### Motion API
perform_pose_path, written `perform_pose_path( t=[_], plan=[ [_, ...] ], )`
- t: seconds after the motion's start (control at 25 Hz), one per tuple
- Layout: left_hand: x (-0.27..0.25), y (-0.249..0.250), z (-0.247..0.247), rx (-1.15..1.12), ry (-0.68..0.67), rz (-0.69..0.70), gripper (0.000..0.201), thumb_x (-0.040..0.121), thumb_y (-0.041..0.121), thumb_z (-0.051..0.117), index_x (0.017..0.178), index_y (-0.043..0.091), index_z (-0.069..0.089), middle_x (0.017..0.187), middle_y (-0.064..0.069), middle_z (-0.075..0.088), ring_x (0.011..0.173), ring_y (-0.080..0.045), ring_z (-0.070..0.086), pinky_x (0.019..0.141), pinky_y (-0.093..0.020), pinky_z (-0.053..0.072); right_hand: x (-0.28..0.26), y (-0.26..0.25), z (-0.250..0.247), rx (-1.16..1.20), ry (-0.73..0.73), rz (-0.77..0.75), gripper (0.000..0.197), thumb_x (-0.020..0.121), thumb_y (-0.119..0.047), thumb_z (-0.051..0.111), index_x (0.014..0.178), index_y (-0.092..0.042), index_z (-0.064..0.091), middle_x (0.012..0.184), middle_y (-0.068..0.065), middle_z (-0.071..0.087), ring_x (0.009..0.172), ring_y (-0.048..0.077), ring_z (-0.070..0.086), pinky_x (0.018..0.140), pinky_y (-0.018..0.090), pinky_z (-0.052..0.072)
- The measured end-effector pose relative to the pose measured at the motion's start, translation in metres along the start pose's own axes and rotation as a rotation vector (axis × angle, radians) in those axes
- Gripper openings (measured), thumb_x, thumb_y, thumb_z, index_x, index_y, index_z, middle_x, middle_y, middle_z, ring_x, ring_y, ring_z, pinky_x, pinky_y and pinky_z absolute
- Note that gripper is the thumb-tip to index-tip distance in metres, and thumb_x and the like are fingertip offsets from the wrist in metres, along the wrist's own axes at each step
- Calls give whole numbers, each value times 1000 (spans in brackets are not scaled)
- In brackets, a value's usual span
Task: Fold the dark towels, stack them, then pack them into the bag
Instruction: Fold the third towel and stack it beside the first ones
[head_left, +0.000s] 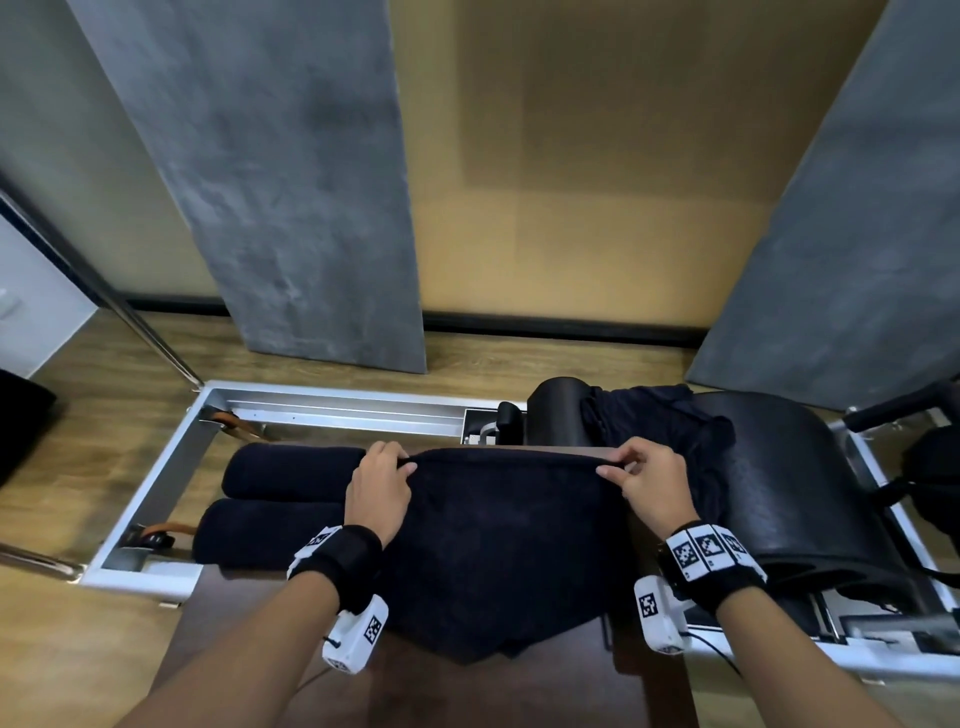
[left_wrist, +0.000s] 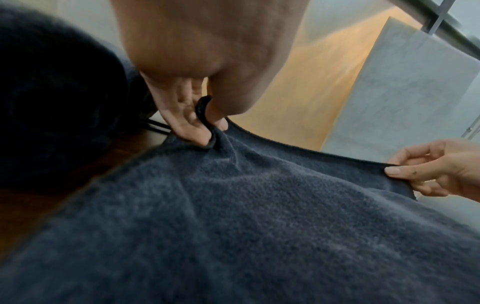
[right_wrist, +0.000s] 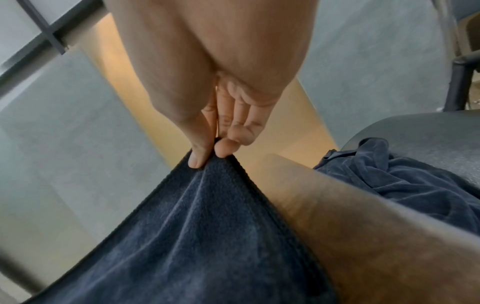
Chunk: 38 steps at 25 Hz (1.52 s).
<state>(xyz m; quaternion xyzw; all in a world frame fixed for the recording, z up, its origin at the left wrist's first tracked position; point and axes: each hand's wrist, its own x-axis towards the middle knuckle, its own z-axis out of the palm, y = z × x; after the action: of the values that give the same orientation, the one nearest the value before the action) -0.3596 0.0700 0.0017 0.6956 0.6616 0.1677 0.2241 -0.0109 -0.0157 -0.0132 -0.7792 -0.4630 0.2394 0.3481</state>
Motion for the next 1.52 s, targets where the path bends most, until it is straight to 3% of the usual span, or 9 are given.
perform_pose_path(
  t=[0.2, 0.36, 0.52, 0.76, 1.0, 1.16, 1.32, 1.4, 1.52],
  plan=[
    [-24, 4, -22, -128, 123, 89, 16, 102, 18, 67, 114, 22, 56, 118, 4, 63, 101, -29, 65, 80, -48, 54, -34, -11, -32, 180, 45, -22, 23, 83, -6, 86, 93, -24, 76, 88, 1, 76, 61, 12, 68, 61, 29, 58],
    [-41, -3, -50, -293, 205, 128, 20, 95, 18, 77, 101, 25, 59, 106, 6, 64, 96, -24, 68, 78, -45, 55, -71, -33, -64, 219, 89, -93, 19, 83, -1, 84, 85, -18, 74, 74, 6, 73, 47, 15, 61, 48, 22, 49],
    [-71, -10, -89, -656, 139, 63, 27, 89, 7, 82, 94, 24, 62, 97, -5, 66, 66, -16, 71, 47, -37, 57, -115, -67, -96, 305, 166, -177, 19, 81, 1, 85, 80, -10, 69, 68, 13, 69, 45, 26, 62, 41, 31, 50],
    [-122, -3, -153, -782, 165, 109, 24, 83, 9, 89, 82, 20, 68, 75, -7, 73, 57, -22, 75, 39, -28, 51, -171, -112, -133, 245, 250, -307, 12, 88, -1, 79, 86, -12, 75, 52, 9, 65, 38, 23, 59, 42, 23, 49],
    [-163, 17, -199, -1021, 176, 247, 16, 87, 7, 85, 82, 18, 76, 87, -6, 79, 64, -37, 78, 43, -30, 57, -211, -154, -172, 362, 208, -321, 8, 94, 1, 71, 90, 2, 64, 69, 22, 67, 51, 35, 71, 45, 32, 58],
    [-174, 23, -212, -1041, 252, 283, 20, 86, 6, 86, 76, 19, 74, 79, -14, 78, 63, -35, 78, 47, -29, 60, -229, -169, -181, 536, 271, -306, 6, 97, 4, 66, 97, 8, 61, 83, 20, 71, 71, 36, 78, 68, 37, 65],
    [-182, 25, -209, -1006, 368, 405, 23, 88, -6, 80, 79, 12, 68, 94, -6, 81, 94, -23, 80, 80, -25, 63, -244, -181, -173, 512, 308, -362, 3, 99, 4, 63, 99, 6, 60, 111, 13, 76, 100, 25, 77, 89, 38, 61],
    [-185, 21, -207, -989, 359, 392, 22, 92, -5, 76, 83, 13, 67, 102, -2, 80, 96, -21, 80, 79, -23, 62, -252, -183, -176, 497, 264, -304, 7, 99, -2, 65, 99, 4, 62, 88, 17, 75, 72, 30, 77, 63, 39, 63],
    [-192, 13, -206, -1040, 285, 318, 15, 98, 5, 73, 89, 15, 66, 81, -14, 76, 59, -33, 77, 49, -31, 60, -260, -177, -185, 354, 285, -279, 13, 96, -11, 73, 89, -2, 67, 56, 19, 59, 34, 25, 48, 40, 27, 40]
  ],
)
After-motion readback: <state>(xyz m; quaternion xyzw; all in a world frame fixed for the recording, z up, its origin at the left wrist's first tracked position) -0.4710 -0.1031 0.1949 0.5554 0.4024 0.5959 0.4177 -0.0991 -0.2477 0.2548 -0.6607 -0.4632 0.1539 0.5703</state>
